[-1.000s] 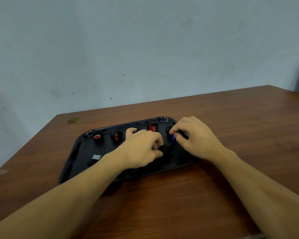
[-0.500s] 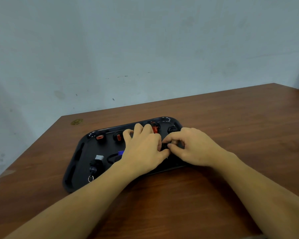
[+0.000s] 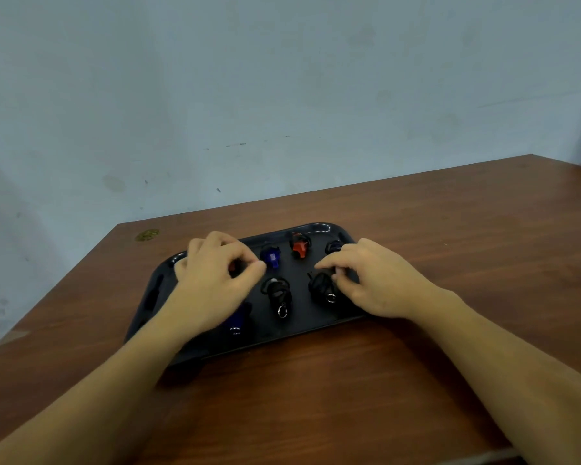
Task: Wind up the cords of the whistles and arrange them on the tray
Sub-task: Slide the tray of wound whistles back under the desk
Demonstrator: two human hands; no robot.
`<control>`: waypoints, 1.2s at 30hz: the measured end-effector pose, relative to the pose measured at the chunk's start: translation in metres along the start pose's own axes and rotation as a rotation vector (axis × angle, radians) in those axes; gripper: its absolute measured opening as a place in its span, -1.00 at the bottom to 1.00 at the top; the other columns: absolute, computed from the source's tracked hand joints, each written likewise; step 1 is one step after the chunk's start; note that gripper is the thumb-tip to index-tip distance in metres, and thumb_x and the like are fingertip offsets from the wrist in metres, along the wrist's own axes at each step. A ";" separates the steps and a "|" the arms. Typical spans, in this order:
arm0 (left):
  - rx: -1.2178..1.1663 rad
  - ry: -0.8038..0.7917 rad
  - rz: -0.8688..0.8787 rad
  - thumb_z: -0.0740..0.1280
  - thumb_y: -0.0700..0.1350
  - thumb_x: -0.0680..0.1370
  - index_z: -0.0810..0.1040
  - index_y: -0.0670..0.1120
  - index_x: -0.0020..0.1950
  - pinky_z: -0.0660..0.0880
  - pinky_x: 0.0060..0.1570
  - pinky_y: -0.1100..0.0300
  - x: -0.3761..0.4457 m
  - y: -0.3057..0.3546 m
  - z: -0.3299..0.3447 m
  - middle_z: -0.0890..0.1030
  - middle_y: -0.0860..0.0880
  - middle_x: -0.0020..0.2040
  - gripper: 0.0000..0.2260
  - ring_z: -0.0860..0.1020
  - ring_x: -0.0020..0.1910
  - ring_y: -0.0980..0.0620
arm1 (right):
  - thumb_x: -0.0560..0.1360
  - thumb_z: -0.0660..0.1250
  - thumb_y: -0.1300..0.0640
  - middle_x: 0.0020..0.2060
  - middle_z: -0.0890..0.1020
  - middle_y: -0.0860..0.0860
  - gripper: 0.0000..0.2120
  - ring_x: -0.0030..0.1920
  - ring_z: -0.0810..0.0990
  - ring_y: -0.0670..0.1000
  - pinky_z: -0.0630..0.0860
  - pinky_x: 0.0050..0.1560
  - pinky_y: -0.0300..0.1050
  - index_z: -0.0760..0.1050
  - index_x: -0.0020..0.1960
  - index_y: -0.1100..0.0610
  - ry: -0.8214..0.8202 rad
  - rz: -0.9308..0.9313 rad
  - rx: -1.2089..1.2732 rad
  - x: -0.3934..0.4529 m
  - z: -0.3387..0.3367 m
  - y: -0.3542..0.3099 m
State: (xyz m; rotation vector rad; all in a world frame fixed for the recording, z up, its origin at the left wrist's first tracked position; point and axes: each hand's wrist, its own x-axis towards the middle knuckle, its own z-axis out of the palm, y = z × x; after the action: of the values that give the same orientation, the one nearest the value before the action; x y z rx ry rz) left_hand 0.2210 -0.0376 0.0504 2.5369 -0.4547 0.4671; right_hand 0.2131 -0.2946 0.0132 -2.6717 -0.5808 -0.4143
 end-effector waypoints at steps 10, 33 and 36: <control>0.234 0.023 -0.291 0.22 0.27 0.53 0.50 0.09 0.08 0.35 0.17 -0.06 -0.018 -0.128 -0.045 0.54 -0.09 0.12 -0.69 0.43 0.19 -0.16 | 0.64 0.15 0.09 0.19 0.62 0.00 -0.67 0.01 0.60 0.01 0.48 0.01 -0.10 0.43 0.39 0.00 0.157 0.472 0.131 0.012 -0.008 0.022; -0.339 -0.263 -0.399 0.38 -0.24 0.58 0.56 -0.11 0.02 0.36 -0.66 0.21 -0.120 -0.094 -0.093 0.69 0.02 -0.34 -0.94 0.45 -0.62 -0.02 | 0.63 0.26 0.07 0.19 0.66 0.09 -0.74 0.11 0.61 0.16 0.56 0.16 0.06 0.57 0.27 0.09 0.020 0.665 0.049 -0.054 -0.028 -0.039; -0.437 -0.246 -0.420 0.37 -0.22 0.59 0.59 -0.15 0.09 0.36 -0.64 0.22 -0.156 -0.086 -0.105 0.71 -0.07 -0.26 -0.90 0.43 -0.58 -0.03 | 0.64 0.26 0.09 0.17 0.66 0.08 -0.75 0.07 0.60 0.12 0.56 0.11 0.04 0.57 0.27 0.09 0.014 0.661 0.054 -0.081 -0.037 -0.060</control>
State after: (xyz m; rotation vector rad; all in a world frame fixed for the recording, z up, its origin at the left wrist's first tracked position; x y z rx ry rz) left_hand 0.0923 0.1240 0.0352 2.1804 -0.0835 -0.0970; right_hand 0.1085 -0.2869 0.0352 -2.6080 0.2996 -0.2165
